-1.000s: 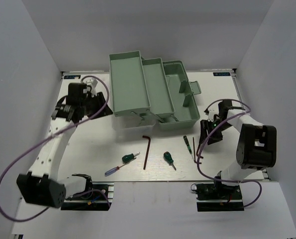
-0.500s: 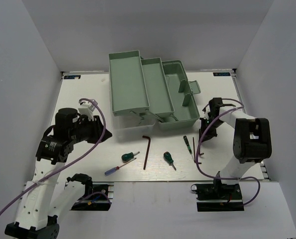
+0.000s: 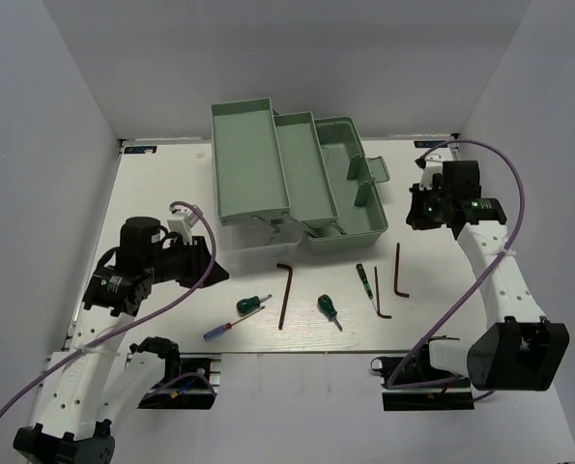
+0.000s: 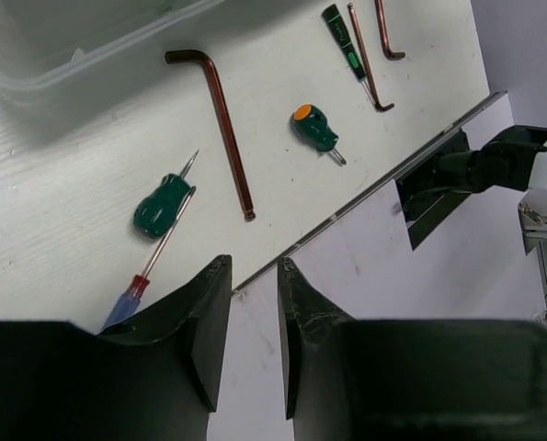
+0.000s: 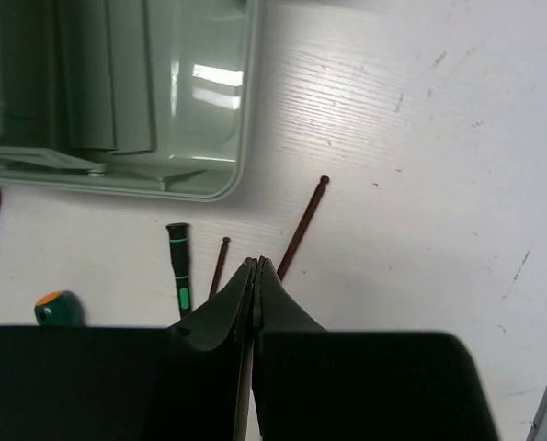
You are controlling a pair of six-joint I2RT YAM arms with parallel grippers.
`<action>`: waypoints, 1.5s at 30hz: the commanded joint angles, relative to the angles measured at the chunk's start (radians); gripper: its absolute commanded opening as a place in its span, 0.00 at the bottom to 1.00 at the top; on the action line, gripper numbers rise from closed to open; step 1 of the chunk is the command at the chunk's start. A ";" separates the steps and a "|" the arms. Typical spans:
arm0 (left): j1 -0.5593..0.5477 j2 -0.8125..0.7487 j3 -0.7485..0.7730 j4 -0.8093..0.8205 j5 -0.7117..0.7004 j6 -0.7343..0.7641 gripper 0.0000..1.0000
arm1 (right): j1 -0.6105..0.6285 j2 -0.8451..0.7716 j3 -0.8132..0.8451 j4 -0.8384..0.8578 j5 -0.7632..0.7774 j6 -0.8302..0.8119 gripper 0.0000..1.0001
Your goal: Sort the tools into containers
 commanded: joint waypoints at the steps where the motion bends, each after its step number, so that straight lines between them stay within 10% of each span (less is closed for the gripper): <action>1: -0.011 0.029 -0.023 0.100 0.059 0.017 0.38 | 0.021 0.004 0.032 0.031 -0.086 -0.044 0.00; 4: -0.036 0.075 -0.033 0.132 0.049 0.017 0.39 | 0.018 0.118 0.116 -0.061 -0.010 -0.035 0.01; 7: -0.073 0.118 -0.042 0.185 0.049 0.017 0.45 | 0.012 0.188 0.097 -0.115 0.050 -0.011 0.48; 14: -0.235 0.236 -0.066 0.307 -0.039 -0.046 0.53 | 0.021 0.237 -0.190 0.058 0.075 0.054 0.56; 25: -0.551 0.445 -0.013 0.412 -0.439 -0.122 0.54 | 0.040 0.413 -0.298 0.253 0.177 0.187 0.48; 32: -0.640 0.580 -0.031 0.533 -0.614 -0.153 0.56 | 0.024 0.436 -0.325 0.264 0.225 0.207 0.00; 45: -0.696 0.764 0.017 0.582 -0.695 -0.132 0.66 | -0.030 -0.016 -0.068 0.048 -0.082 -0.047 0.00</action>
